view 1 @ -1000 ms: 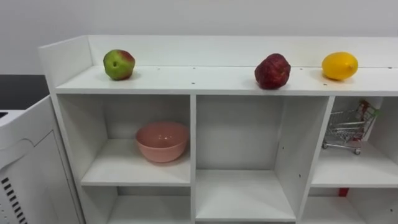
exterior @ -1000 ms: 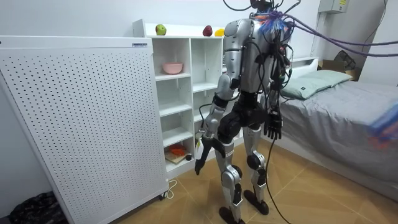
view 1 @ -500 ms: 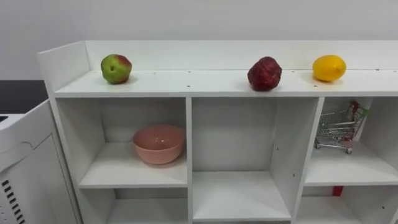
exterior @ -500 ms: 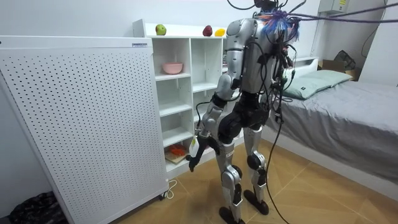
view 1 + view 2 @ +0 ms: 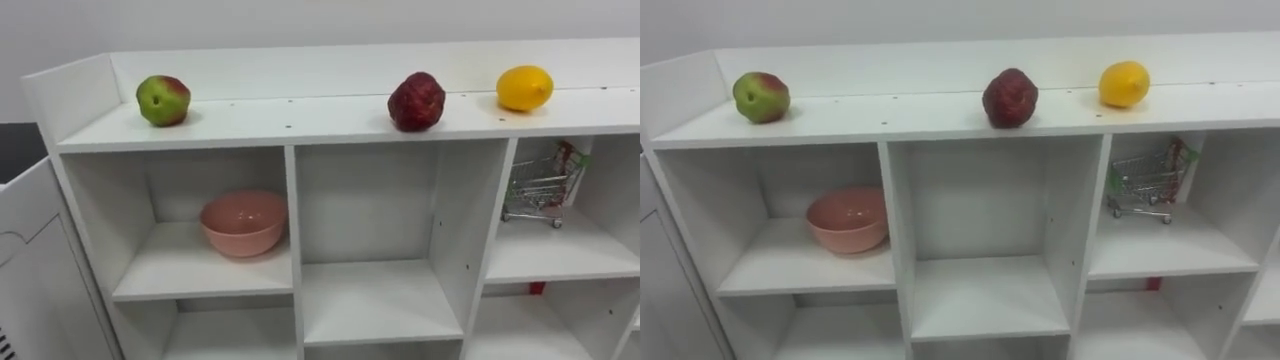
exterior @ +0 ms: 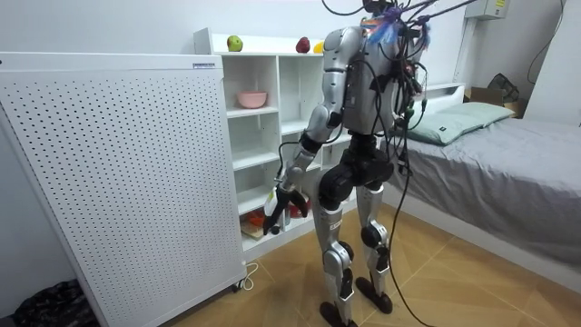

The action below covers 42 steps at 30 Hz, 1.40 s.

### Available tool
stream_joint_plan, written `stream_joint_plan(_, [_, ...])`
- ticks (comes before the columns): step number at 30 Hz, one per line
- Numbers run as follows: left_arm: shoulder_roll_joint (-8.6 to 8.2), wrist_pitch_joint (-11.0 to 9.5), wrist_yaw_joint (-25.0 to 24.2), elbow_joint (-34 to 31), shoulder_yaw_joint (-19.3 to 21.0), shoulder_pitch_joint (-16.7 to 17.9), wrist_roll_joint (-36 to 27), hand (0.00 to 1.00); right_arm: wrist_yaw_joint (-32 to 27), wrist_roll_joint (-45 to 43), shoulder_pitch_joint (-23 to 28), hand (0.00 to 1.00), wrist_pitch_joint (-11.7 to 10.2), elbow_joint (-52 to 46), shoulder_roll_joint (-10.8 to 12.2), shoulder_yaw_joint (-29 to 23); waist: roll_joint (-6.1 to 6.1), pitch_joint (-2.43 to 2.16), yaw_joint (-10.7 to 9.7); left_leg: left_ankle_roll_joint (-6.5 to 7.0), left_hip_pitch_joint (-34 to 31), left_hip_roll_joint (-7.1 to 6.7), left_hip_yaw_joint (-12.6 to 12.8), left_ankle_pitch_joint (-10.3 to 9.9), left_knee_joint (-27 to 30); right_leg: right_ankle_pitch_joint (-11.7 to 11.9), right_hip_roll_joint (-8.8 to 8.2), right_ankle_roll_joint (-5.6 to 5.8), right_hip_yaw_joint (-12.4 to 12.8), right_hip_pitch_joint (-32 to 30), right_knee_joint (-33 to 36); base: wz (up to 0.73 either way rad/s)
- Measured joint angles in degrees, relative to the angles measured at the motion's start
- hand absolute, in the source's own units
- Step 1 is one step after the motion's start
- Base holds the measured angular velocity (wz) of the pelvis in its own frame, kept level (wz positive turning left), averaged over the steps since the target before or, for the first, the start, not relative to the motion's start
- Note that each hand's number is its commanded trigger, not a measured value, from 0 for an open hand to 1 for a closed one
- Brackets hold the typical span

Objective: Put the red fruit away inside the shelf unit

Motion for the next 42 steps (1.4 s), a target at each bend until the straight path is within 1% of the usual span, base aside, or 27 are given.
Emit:
stream_joint_plan(1, [0.01, -0.2, 0.1, 0.2, 0.0, -0.2, -0.1, 0.00, -0.6, -1.0, -0.2, 0.00, -0.4, -0.7, 0.0, 0.2, -0.34, -0.09, 0.1, 0.00, -0.3, 0.00, -0.1, 0.0, 0.0, 0.0, -0.01, 0.00, -0.1, -0.2, 0.1, 0.05])
stream_joint_plan(2, [0.00, -0.9, 0.2, 0.5, -0.1, -0.5, -0.2, 0.00, -2.0, -2.6, -0.5, 0.00, -0.8, -2.1, 0.0, 0.6, -0.76, -0.22, 0.5, 0.00, -1.2, 0.03, -0.2, 0.0, 0.3, 0.1, -0.01, -0.02, -0.2, -0.9, 0.2, 0.00])
stream_joint_plan(4, [-0.01, -1.8, 0.4, 0.4, -1.0, -0.7, -0.3, 0.00, -3.9, -3.0, -1.5, 0.00, -1.6, -5.3, 0.0, 0.7, -1.02, -0.34, 0.9, 0.04, -3.0, 0.08, -0.2, 0.0, 0.8, 0.5, -0.02, 0.00, -0.4, -2.2, 0.1, 0.00])
stream_joint_plan(5, [-0.02, -2.0, 0.4, 0.4, -1.1, -0.7, -0.3, 0.00, -4.4, -3.0, -1.7, 0.00, -2.0, -6.0, 0.0, 0.7, -0.97, -0.31, 0.9, 0.06, -3.4, 0.06, -0.2, 0.1, 1.0, 0.6, -0.03, 0.03, -0.5, -2.5, 0.1, 0.00])
stream_joint_plan(6, [-0.02, -2.1, 0.5, 0.4, -1.2, -0.8, -0.7, 0.00, -5.1, -3.1, -2.3, 0.00, -2.5, -7.3, 0.0, 0.8, -1.06, -0.26, 1.0, 0.11, -4.0, 0.02, -0.2, 0.1, 1.1, 0.7, -0.11, 0.07, -0.6, -2.9, 0.1, 0.04])
stream_joint_plan(7, [-0.02, -2.1, 0.5, 0.4, -1.2, -0.9, -0.9, 0.00, -5.7, -3.3, -2.4, 0.00, -2.8, -8.1, 0.0, 1.1, -0.90, -0.14, 1.0, 0.18, -4.2, 0.01, -0.3, 0.1, 1.1, 0.7, -0.18, 0.10, -0.9, -3.0, 0.0, 0.06])
stream_joint_plan(8, [-0.02, -2.2, 0.5, 0.4, -1.3, -1.0, -1.7, 0.00, -6.6, -4.4, -2.4, 0.00, -3.0, -9.9, 0.0, 1.7, -0.55, -0.07, 1.0, 0.31, -4.9, -0.03, -0.3, 0.2, 1.2, 0.8, -0.31, 0.14, -1.4, -3.7, 0.1, 0.10])
stream_joint_plan(9, [-0.02, -2.2, 0.6, 0.4, -1.5, -1.3, -1.9, 0.00, -6.7, -6.0, -2.5, 0.00, -3.2, -11.7, -0.1, 1.9, -0.24, 0.11, 0.8, 0.41, -5.4, -0.10, -0.4, 0.5, 1.1, 0.9, -0.42, 0.17, -1.7, -4.0, 0.1, 0.11])
stream_joint_plan(10, [-0.02, -2.2, 0.6, 0.3, -1.7, -1.6, -1.8, 0.00, -6.9, -7.6, -2.5, 0.00, -3.2, -13.6, -0.1, 1.9, -0.01, 0.00, 0.9, 0.46, -6.1, -0.12, -0.4, 0.7, 0.9, 0.9, -0.47, 0.19, -1.7, -4.8, 0.2, 0.09])
stream_joint_plan(12, [0.02, -2.2, 0.6, -0.3, -1.7, -1.5, -1.8, 0.00, -7.6, -9.6, -2.7, 0.00, -3.2, -17.0, -0.3, 1.9, 0.06, 0.00, 1.2, 0.41, -6.2, -0.15, -0.4, 1.3, 0.0, 1.0, -0.56, 0.17, -1.8, -5.4, 0.2, 0.05])
stream_joint_plan(16, [0.00, -2.3, 0.6, -0.7, -2.4, -1.6, -1.8, 0.00, -9.4, -11.8, -5.5, 0.00, -3.4, -21.6, -1.7, 3.6, -0.14, 0.07, 1.4, 0.36, -5.9, -0.16, -0.6, 1.6, -0.2, 1.0, -0.54, 0.13, -2.1, -5.1, 0.2, 0.03])
stream_joint_plan(18, [0.07, -2.9, 0.8, -0.5, -2.4, -1.7, -1.8, 0.00, -10.6, -11.9, -6.9, 0.00, -4.9, -24.1, -1.9, 4.3, -0.62, 0.25, 1.5, 0.27, -5.6, -0.18, -1.1, 1.6, -0.2, 1.1, -0.49, 0.12, -2.6, -4.6, 0.1, 0.10])
stream_joint_plan(19, [0.07, -3.2, 0.8, -0.4, -2.4, -1.7, -1.8, 0.00, -10.9, -11.9, -7.5, 0.00, -5.4, -24.3, -1.9, 4.4, -0.80, 0.36, 1.5, 0.23, -5.7, -0.18, -1.2, 1.7, -0.1, 1.1, -0.48, 0.07, -2.7, -4.6, 0.1, 0.08])
stream_joint_plan(20, [0.06, -3.6, 0.8, -0.4, -2.4, -1.7, -1.8, 0.00, -11.4, -12.1, -8.3, 0.00, -5.8, -24.8, -2.1, 4.4, -1.15, 0.49, 1.5, 0.19, -5.9, -0.18, -1.8, 1.8, 0.0, 1.2, -0.52, -0.01, -3.2, -4.6, 0.1, 0.11])
stream_joint_plan(21, [0.06, -3.7, 0.8, -0.4, -2.4, -1.8, -1.9, 0.00, -11.9, -12.6, -8.4, 0.00, -5.8, -26.2, -2.3, 4.4, -1.58, 0.48, 1.6, 0.17, -6.0, -0.17, -1.8, 1.9, 0.0, 1.2, -0.54, -0.04, -3.3, -4.7, 0.1, 0.09])
stream_joint_plan(22, [0.06, -3.7, 0.7, -0.4, -2.5, -1.8, -2.0, 0.00, -12.1, -13.2, -8.4, 0.00, -5.8, -26.7, -2.5, 4.5, -1.73, 0.46, 1.7, 0.17, -6.0, -0.17, -1.8, 1.9, 0.0, 1.2, -0.53, -0.06, -3.3, -4.7, 0.2, 0.07])
stream_joint_plan(23, [0.10, -3.7, 0.7, -0.1, -2.8, -1.8, -2.0, 0.00, -12.4, -14.0, -8.4, 0.00, -5.8, -27.7, -2.9, 5.0, -1.84, 0.41, 2.2, 0.17, -6.1, -0.17, -2.1, 1.9, 0.2, 1.2, -0.51, -0.08, -3.5, -4.6, 0.2, 0.00])
stream_joint_plan(26, [0.37, -3.5, 0.6, 0.4, -4.2, -1.7, -2.0, 0.00, -12.7, -16.4, -9.1, 0.00, -5.8, -29.6, -3.5, 6.5, -1.84, 0.41, 2.4, 0.15, -6.2, -0.16, -2.5, 1.9, 0.3, 1.2, -0.55, -0.08, -3.8, -4.6, 0.6, 0.06])
stream_joint_plan(28, [0.49, -3.3, 0.5, 0.4, -4.7, -1.7, -2.0, 0.00, -12.7, -16.4, -9.7, 0.00, -5.8, -29.8, -4.0, 6.6, -1.84, 0.41, 2.6, 0.14, -6.2, -0.17, -2.7, 1.9, 0.3, 1.2, -0.67, -0.08, -4.9, -4.7, 0.9, 0.06])
stream_joint_plan(30, [0.61, -3.2, 0.1, 0.4, -4.7, -1.7, -2.0, 0.00, -12.5, -16.3, -10.5, 0.00, -5.8, -29.9, -4.8, 7.0, -1.85, 0.40, 3.0, 0.16, -6.2, -0.15, -3.1, 2.1, 0.3, 1.2, -0.80, -0.08, -5.4, -4.6, 1.1, 0.05])
stream_joint_plan(33, [0.87, -3.2, -0.4, 0.4, -5.0, -1.8, -2.0, 0.00, -11.8, -16.0, -12.4, 0.00, -5.7, -30.2, -5.6, 7.6, -1.90, 0.36, 3.0, 0.22, -6.1, -0.21, -3.3, 2.2, 0.3, 1.2, -0.92, -0.08, -5.6, -4.5, 1.2, 0.03])
stream_joint_plan(36, [1.03, -3.2, -0.6, 0.4, -5.0, -1.8, -2.0, 0.00, -10.4, -16.0, -14.9, 0.00, -5.6, -30.7, -7.5, 8.7, -2.07, 0.32, 3.2, 0.23, -5.7, -0.21, -3.0, 2.2, 0.3, 1.2, -0.95, -0.07, -5.7, -4.2, 1.1, -0.03])
stream_joint_plan(37, [1.13, -3.3, -0.6, 0.4, -5.0, -1.9, -2.0, 0.00, -10.2, -16.1, -15.2, 0.00, -5.6, -30.9, -7.8, 8.7, -2.18, 0.32, 3.3, 0.23, -5.6, -0.20, -3.0, 2.2, 0.3, 1.2, -0.95, -0.07, -5.8, -4.1, 1.1, 0.03])
stream_joint_plan(38, [1.42, -3.3, -0.7, 0.4, -5.0, -1.9, -2.0, 0.00, -9.9, -16.0, -15.4, 0.00, -5.6, -31.6, -8.1, 8.7, -2.52, 0.43, 3.4, 0.22, -5.2, -0.15, -2.9, 2.2, 0.2, 1.2, -0.94, -0.07, -6.0, -3.7, 1.0, 0.00])
stream_joint_plan(39, [1.64, -3.2, -1.0, 0.5, -5.0, -1.9, -1.9, 0.00, -9.2, -16.0, -15.5, 0.00, -5.6, -32.1, -8.4, 8.7, -2.70, 0.37, 4.0, 0.21, -4.9, -0.07, -2.7, 2.2, 0.2, 1.2, -0.89, -0.07, -5.9, -3.5, 1.0, -0.04])
stream_joint_plan(42, [1.81, -3.1, -1.7, 0.5, -5.0, -1.9, -1.9, 0.00, -7.7, -16.0, -16.0, 0.00, -5.5, -32.3, -8.8, 8.7, -2.90, 0.36, 4.5, 0.21, -4.8, -0.10, -2.7, 2.2, 0.3, 1.2, -1.02, -0.07, -6.3, -3.3, 1.0, -0.02])
